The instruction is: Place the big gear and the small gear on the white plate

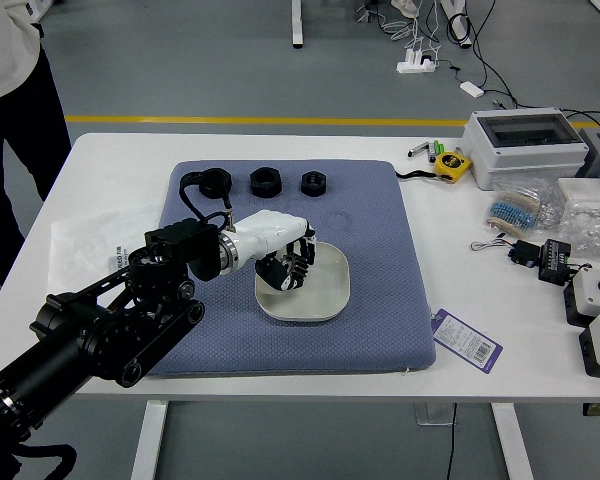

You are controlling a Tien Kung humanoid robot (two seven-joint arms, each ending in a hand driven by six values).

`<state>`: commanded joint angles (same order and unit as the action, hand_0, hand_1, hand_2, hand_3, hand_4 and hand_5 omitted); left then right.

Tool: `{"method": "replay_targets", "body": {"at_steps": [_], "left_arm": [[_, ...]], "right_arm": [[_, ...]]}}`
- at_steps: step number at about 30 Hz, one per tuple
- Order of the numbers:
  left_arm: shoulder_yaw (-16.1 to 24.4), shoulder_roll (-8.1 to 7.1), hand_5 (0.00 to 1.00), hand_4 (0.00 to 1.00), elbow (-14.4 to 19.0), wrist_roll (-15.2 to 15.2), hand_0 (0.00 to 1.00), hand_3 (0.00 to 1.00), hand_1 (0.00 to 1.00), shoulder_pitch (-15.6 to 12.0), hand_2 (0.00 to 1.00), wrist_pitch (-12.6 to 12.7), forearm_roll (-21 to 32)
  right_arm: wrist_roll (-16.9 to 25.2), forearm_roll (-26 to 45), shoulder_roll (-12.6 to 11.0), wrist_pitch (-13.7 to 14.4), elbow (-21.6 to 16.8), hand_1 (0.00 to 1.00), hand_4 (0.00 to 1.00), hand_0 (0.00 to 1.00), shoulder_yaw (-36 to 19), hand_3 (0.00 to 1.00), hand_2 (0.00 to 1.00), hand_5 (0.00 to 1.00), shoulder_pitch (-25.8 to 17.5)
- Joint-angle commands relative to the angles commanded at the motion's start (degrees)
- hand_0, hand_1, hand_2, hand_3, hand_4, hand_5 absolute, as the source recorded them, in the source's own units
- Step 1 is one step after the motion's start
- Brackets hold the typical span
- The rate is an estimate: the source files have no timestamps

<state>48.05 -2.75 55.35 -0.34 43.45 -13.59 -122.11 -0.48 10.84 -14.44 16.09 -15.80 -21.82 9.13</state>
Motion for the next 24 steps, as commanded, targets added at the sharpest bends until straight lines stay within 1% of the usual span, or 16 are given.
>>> {"method": "replay_targets", "body": {"at_steps": [1,6,7,12,13,16,18,19,20,24], "left_arm": [[-0.03,-0.04,0.002,0.624,0.04,0.17,0.343,0.543,0.476,0.0,0.518,-0.26,-0.09],[-0.23,-0.12,0.002,0.624,0.51,0.33,0.343,0.543,0.476,-0.24,0.518,-0.8,0.19],[-0.28,-0.1,0.106,0.998,0.58,0.3,0.413,0.611,0.55,-0.3,0.571,-0.82,0.29],[-0.79,-0.02,0.106,0.998,0.6,0.06,0.413,0.611,0.55,-0.67,0.571,-1.15,1.02],[-0.89,-0.01,0.187,0.998,0.57,0.04,0.456,0.7,0.618,-0.74,0.661,-1.11,1.24],[-1.06,0.1,0.187,0.998,0.43,0.07,0.456,0.7,0.618,-0.91,0.661,-0.7,2.04],[-1.2,0.33,0.187,0.998,0.26,0.06,0.456,0.7,0.618,-1.08,0.661,-0.05,2.88],[-1.33,0.5,0.223,0.998,0.1,-0.02,0.487,0.726,0.656,-1.16,0.688,0.36,3.16],[-1.36,0.54,0.223,0.998,0.07,-0.03,0.487,0.726,0.656,-1.18,0.688,0.45,3.21],[-1.5,0.76,0.223,0.998,-0.05,-0.52,0.487,0.726,0.656,-1.36,0.688,2.33,3.75]], "right_arm": [[0.01,0.02,0.0,0.0,0.0,0.657,0.836,0.653,0.01,0.576,0.729,0.68,0.0],[-0.03,-0.02,0.01,0.05,0.0,0.657,0.836,0.653,-0.05,0.576,0.729,0.68,-0.03],[-0.04,-0.07,0.02,0.06,0.0,0.657,0.836,0.653,-0.06,0.576,0.729,0.68,-0.04],[-0.14,-0.3,0.06,0.1,0.0,0.657,0.836,0.653,-0.2,0.576,0.729,0.68,-0.27],[-0.15,-0.34,0.07,0.11,0.0,0.657,0.836,0.653,-0.23,0.576,0.729,0.68,-0.31],[-0.19,-0.47,0.07,0.11,-0.01,0.657,0.836,0.653,-0.26,0.576,0.729,0.68,-0.4],[-0.23,-0.55,0.07,0.11,-0.01,0.657,0.836,0.653,-0.34,0.576,0.729,0.68,-0.53],[-0.24,-0.61,0.08,0.12,-0.01,0.657,0.836,0.653,-0.36,0.576,0.729,0.68,-0.59],[-0.25,-0.62,0.08,0.12,-0.01,0.657,0.836,0.653,-0.36,0.576,0.729,0.68,-0.6],[-0.18,-0.47,0.08,0.12,-0.03,0.657,0.836,0.653,-0.3,0.576,0.729,0.68,-0.71]]}}
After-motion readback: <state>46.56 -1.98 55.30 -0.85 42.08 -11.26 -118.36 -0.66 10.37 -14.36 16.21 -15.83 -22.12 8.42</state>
